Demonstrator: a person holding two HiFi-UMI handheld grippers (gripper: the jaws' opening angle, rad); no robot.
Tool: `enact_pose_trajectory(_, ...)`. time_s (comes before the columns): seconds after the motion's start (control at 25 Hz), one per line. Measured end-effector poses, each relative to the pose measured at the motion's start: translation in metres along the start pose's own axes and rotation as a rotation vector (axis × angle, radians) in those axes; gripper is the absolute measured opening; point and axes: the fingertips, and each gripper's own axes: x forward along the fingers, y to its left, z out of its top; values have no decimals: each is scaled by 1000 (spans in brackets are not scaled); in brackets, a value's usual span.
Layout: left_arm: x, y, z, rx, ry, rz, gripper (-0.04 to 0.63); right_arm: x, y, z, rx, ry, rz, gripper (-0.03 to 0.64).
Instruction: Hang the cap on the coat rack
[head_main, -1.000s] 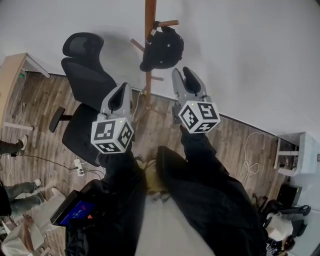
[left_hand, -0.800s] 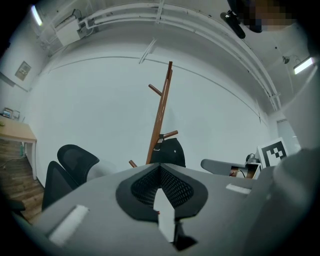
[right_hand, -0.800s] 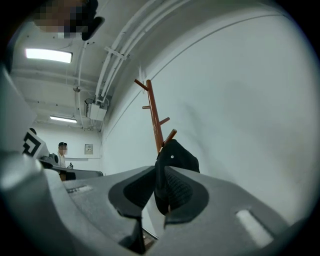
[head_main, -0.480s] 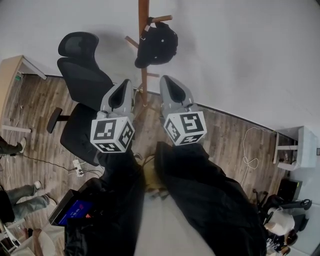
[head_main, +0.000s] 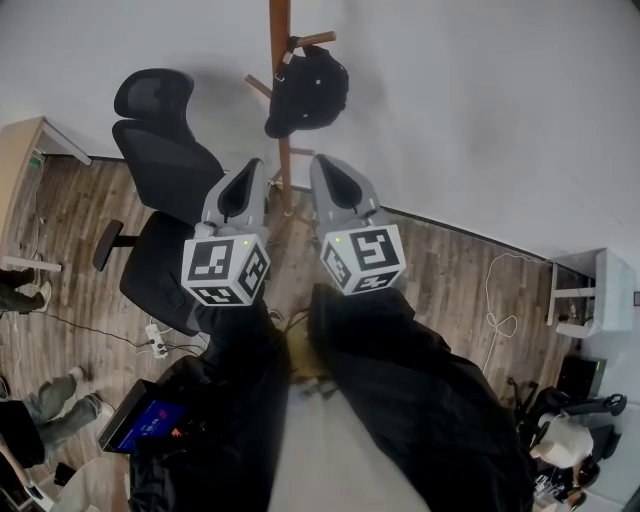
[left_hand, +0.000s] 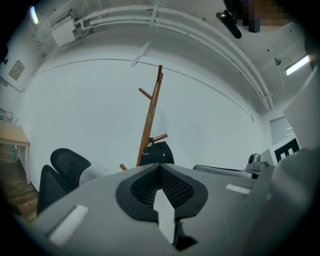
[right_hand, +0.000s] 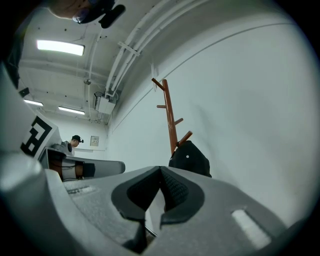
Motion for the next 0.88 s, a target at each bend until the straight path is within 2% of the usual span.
enact_pose_trajectory(0.88,-3,-6,-5,-1,11,-2,2,-5,2,-3,14,7,12,-4)
